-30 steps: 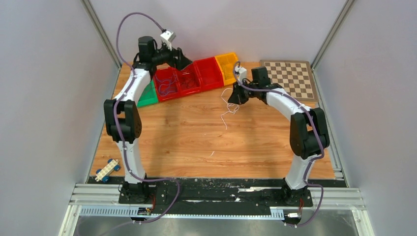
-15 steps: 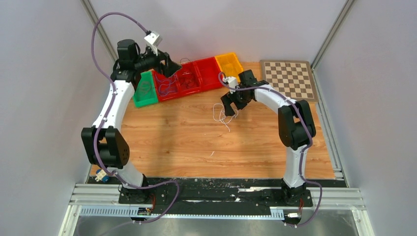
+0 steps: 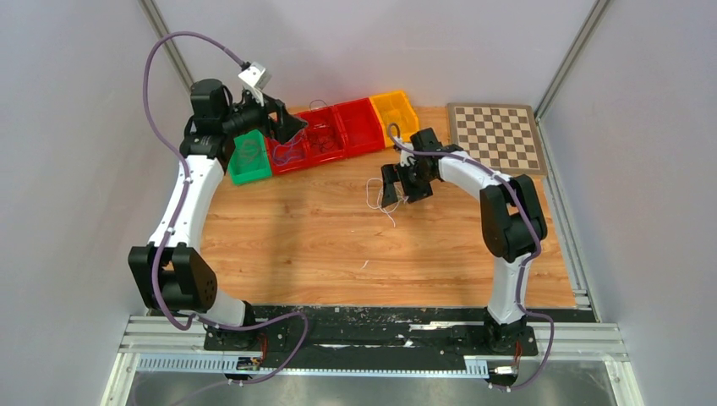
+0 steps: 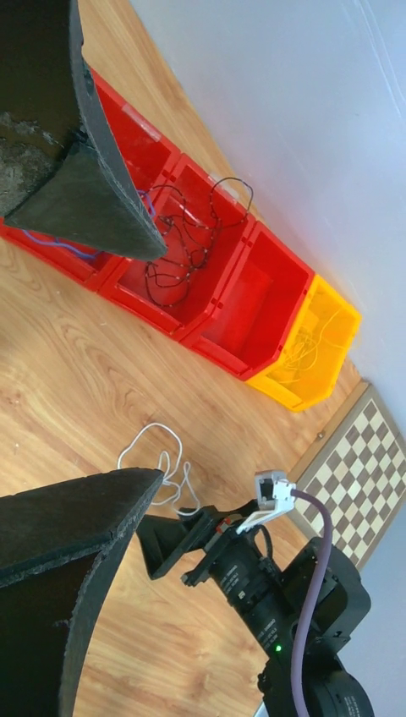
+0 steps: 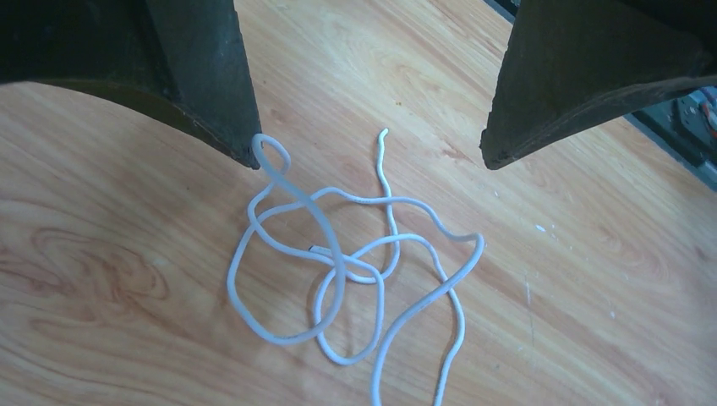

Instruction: Untangle the cables

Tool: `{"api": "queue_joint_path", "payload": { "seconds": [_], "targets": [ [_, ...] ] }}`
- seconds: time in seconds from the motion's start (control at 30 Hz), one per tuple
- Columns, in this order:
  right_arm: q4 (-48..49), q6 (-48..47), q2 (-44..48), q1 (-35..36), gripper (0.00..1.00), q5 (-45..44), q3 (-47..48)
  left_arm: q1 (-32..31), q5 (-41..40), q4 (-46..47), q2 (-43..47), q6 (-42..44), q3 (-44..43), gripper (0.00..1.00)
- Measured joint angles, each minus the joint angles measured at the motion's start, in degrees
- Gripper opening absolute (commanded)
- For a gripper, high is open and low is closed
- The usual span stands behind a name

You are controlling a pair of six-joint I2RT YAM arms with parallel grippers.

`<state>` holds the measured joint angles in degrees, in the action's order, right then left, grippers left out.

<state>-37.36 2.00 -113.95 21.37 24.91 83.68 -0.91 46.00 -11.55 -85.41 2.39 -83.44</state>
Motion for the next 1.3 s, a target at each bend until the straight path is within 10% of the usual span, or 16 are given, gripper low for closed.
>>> {"api": "queue_joint_path", "payload": {
  "seconds": [0.6,0.83,1.0,1.3],
  "targets": [
    [2.6,9.6,-6.8,10.6,0.96,-22.6,6.5,0.3,-1.1,0.8,2.8,-0.5,3.6,1.00],
    [3.1,8.9,-9.7,12.3,0.58,-31.4,9.5,0.3,-2.3,1.1,3.3,-0.5,3.7,1.00],
    [4.7,6.7,-10.1,13.9,0.05,-31.1,9.7,0.3,-4.4,0.3,3.3,-0.2,3.7,1.00],
    [8.3,-2.3,-7.5,12.0,0.00,-25.1,5.5,0.3,-6.2,-1.4,3.5,0.6,3.9,1.00]
  ]
}}
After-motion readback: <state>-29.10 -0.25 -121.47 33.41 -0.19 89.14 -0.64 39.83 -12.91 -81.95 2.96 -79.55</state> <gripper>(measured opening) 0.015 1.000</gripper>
